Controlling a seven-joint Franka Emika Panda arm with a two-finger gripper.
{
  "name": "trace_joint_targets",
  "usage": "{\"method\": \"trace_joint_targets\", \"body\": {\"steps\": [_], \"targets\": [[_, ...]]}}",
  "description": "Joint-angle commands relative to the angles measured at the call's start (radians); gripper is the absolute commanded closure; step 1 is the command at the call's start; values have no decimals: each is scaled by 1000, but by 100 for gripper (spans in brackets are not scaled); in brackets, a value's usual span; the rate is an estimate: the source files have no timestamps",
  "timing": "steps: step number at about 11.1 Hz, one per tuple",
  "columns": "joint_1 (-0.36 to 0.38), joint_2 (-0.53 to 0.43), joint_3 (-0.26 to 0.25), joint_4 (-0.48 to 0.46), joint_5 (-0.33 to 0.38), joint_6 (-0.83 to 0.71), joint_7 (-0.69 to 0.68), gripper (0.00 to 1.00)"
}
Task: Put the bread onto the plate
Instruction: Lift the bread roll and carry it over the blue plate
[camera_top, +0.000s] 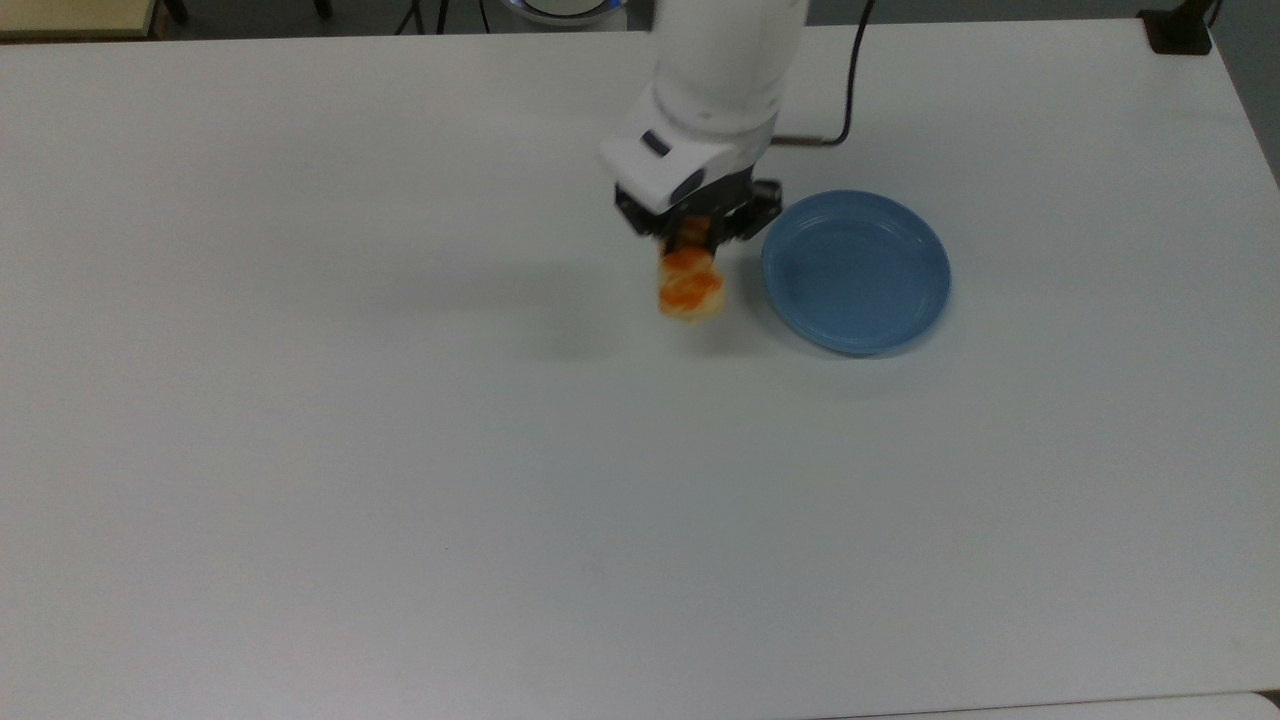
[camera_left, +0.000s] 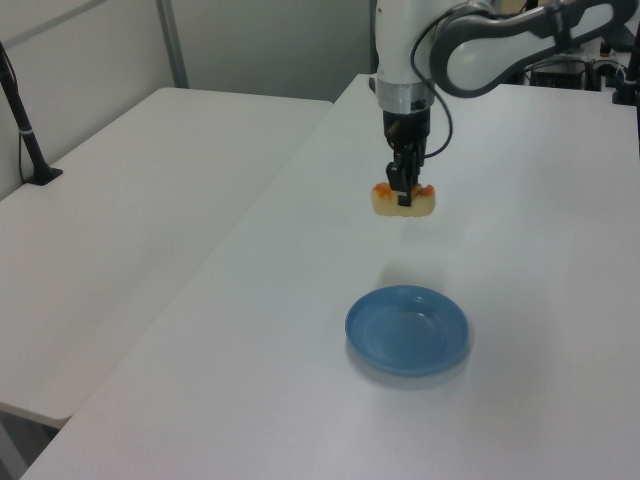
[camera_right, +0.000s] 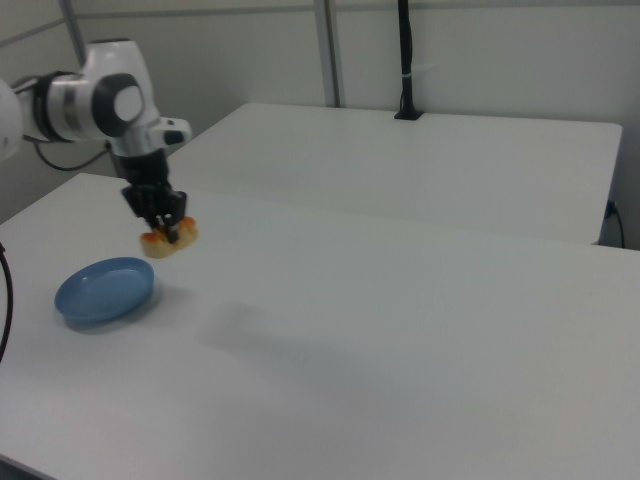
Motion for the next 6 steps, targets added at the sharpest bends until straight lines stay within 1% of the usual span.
{"method": "trace_joint_targets", "body": {"steps": [1, 3, 6], "targets": [[-7, -50, 93, -37, 59, -82, 41, 64], [4, -45, 148, -96, 59, -37, 174, 63], [8, -35, 225, -162, 59, 87, 309, 63]]}}
